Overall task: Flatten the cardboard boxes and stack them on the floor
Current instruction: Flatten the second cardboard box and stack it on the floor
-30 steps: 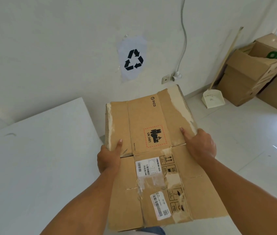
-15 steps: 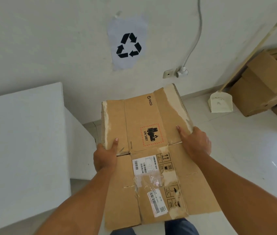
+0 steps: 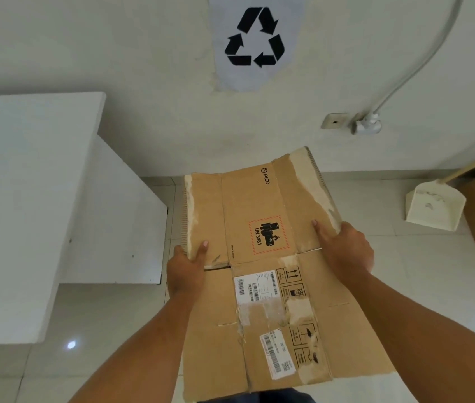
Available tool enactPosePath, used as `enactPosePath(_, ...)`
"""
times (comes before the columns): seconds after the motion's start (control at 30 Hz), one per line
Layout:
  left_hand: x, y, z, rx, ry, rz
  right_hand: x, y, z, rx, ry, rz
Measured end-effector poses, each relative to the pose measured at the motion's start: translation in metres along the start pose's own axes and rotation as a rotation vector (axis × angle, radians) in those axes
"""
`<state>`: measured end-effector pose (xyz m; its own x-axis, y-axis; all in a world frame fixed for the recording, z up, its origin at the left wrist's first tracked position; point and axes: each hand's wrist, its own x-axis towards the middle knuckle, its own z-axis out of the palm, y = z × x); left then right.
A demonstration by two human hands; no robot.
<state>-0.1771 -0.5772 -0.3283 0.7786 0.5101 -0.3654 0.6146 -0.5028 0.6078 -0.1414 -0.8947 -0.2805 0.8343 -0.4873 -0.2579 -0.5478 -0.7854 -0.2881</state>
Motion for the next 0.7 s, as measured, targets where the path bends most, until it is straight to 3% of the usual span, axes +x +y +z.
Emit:
enactPosePath(0.5,0.128,-0.017,0.147,0.074,-0.09,0.148,0.155,0.028,0.127,-0.001,0.001,-0.02)
enactPosePath(0.7,0.178,-0.055,0.237,0.038,-0.03,0.192,0.213,0.053,0.211,0.018,0.026,-0.031)
